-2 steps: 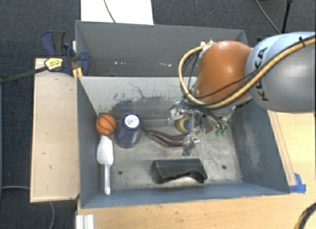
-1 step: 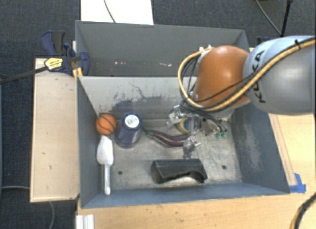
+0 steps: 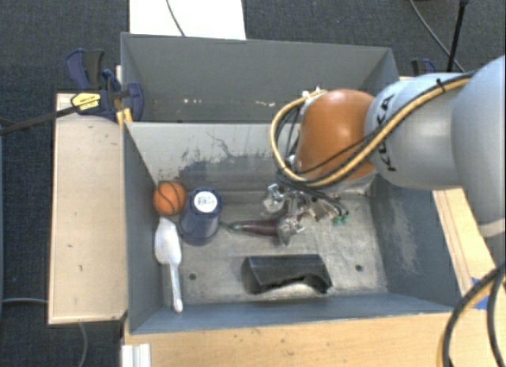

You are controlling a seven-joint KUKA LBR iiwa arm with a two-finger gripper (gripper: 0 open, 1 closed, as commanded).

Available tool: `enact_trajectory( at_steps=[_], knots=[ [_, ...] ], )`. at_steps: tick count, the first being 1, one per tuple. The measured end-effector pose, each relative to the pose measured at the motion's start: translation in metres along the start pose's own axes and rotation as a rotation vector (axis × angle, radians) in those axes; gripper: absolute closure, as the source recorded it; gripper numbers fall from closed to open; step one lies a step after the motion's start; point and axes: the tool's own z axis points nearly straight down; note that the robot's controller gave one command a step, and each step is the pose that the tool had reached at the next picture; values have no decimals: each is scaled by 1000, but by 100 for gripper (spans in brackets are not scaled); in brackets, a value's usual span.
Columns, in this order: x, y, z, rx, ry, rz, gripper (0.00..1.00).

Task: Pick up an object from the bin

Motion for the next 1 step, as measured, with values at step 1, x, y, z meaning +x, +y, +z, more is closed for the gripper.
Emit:
enact_trajectory(
  at_steps=[1],
  knots=[
    [0,0,0,0,0,0,100]
  ],
)
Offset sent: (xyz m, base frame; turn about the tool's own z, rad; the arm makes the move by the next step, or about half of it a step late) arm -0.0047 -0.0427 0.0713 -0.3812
